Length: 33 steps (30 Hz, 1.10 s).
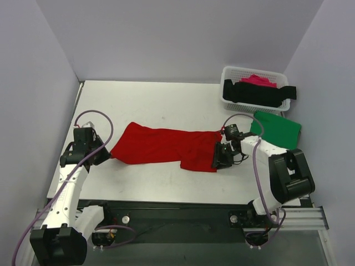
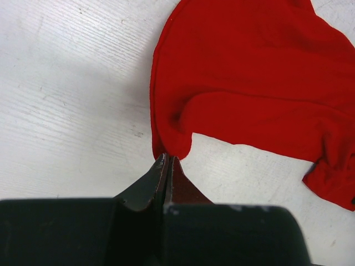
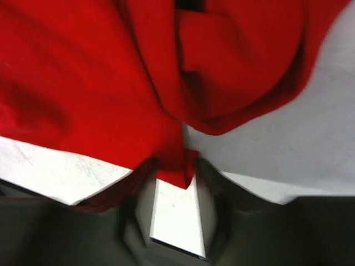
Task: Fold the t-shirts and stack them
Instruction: Flatten out the tshirt
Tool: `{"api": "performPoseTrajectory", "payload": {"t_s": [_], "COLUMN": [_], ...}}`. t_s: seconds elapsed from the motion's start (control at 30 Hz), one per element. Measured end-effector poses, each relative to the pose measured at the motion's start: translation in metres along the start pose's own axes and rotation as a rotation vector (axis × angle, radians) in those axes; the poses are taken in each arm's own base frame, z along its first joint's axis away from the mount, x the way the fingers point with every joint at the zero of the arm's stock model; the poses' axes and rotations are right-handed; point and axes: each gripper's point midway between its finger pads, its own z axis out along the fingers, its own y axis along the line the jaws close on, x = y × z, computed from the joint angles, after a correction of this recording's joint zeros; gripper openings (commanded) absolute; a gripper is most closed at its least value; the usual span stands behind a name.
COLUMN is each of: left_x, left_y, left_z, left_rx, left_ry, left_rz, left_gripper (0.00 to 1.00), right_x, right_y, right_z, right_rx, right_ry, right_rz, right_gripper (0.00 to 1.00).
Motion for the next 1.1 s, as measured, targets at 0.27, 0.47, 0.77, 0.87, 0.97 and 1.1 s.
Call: {"api": "performPoseTrajectory", "payload": {"t_s": [0.27, 0.47, 0.77, 0.87, 0.97, 1.1], "left_x": [-0.001, -0.004, -0.009, -0.011, -0.01, -0.012], "left_y": [-0.001, -0.002, -0.004, -0.005, -0.006, -0.009], "left_z": [-0.001, -0.002, 0.001, 0.006, 0.013, 0.021], "left_rx": [0.006, 0.005, 0.0, -0.001, -0.004, 0.004], "left_ry": [-0.005, -0.006, 0.005, 0.01, 0.036, 0.047], "left_rz": [0.009, 0.016, 0.027, 0.031, 0.03, 0.027], "left_gripper": [0.0, 0.0, 0.0, 0.0, 0.0, 0.0], "right_x": [0.004, -0.003, -0.05, -0.047, -0.047, -0.028], "right_y": [0.025, 0.07, 0.008, -0.007, -0.007, -0.005], "right_z": [-0.009, -0.073, -0.064, -0.053, -0.061, -0.068], "right_rx": [-0.1, -0.287, -0.231, -0.186, -0.177, -0.177], "right_ry": [0.057, 0.005, 0.013, 0.051, 0.01, -0.028], "right_rz": [-0.001, 0.014, 0.307, 0.332, 0.294, 0.239], "right_gripper": [0.0, 0.0, 0.39, 0.41, 0.42, 0.43]}}
